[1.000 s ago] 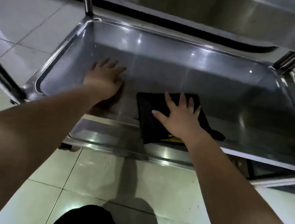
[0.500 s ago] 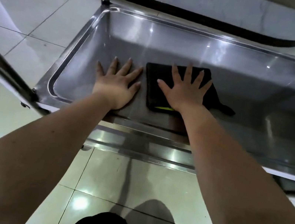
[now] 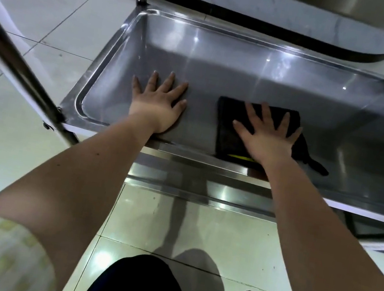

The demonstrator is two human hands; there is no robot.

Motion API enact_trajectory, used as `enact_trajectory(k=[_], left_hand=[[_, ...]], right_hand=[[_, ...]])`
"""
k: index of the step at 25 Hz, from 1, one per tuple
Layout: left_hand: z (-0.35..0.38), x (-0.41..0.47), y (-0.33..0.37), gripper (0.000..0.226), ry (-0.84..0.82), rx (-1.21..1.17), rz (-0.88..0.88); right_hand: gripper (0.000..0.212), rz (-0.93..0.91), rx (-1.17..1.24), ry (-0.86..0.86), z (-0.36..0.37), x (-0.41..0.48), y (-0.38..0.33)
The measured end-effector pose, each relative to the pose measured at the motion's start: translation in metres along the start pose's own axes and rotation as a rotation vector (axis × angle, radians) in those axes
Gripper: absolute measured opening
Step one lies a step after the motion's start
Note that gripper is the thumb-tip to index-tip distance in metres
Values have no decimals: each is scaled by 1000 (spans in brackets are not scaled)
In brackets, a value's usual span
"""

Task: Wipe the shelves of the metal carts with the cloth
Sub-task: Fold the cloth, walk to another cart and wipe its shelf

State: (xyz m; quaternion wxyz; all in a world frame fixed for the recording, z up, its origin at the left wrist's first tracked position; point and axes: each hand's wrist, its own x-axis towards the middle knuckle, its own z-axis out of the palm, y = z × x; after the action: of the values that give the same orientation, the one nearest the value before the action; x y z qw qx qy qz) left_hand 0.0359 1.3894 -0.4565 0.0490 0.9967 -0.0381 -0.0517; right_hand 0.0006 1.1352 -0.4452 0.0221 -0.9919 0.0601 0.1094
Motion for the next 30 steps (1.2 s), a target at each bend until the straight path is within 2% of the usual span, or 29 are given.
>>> enact_trajectory(k=[2, 3, 5, 7, 10, 13, 16, 18, 21, 25, 27, 30], left_hand=[[0, -3, 1, 55, -17, 0, -1], [-1, -3, 0, 54, -25, -2, -1], [-1, -1, 0, 53, -31, -9, 2], [-1, 1, -2, 52, -40, -19, 4], [-1, 5, -6, 52, -59, -33, 20], [0, 4, -3, 53, -62, -24, 22], [-4, -3, 2, 51, 15, -29, 53], [-8, -11, 12, 45, 143, 35, 200], [-3, -23, 75, 47, 203, -23, 301], [17, -30, 182, 54, 38, -147, 213], [21, -31, 202, 55, 49, -161, 179], [25, -30, 227, 52, 72, -63, 243]], right_hand=[[68, 115, 26, -25, -2, 11, -19], [68, 107, 22, -23, -1, 9, -38], [68, 11, -6, -8, 7, -4, -76], [67, -72, -20, 9, 10, -14, -84], [65, -44, -7, 52, 8, -14, -23], [66, 165, 21, 37, 4, -19, 56], [65, 234, 14, 35, 3, -25, 73], [64, 207, 19, 34, 2, -25, 67], [62, 123, -7, 45, 2, -28, 69], [64, 82, -4, 29, 0, -31, 84], [64, 102, 7, 53, 2, -31, 103], [64, 159, 40, 56, 4, -33, 147]])
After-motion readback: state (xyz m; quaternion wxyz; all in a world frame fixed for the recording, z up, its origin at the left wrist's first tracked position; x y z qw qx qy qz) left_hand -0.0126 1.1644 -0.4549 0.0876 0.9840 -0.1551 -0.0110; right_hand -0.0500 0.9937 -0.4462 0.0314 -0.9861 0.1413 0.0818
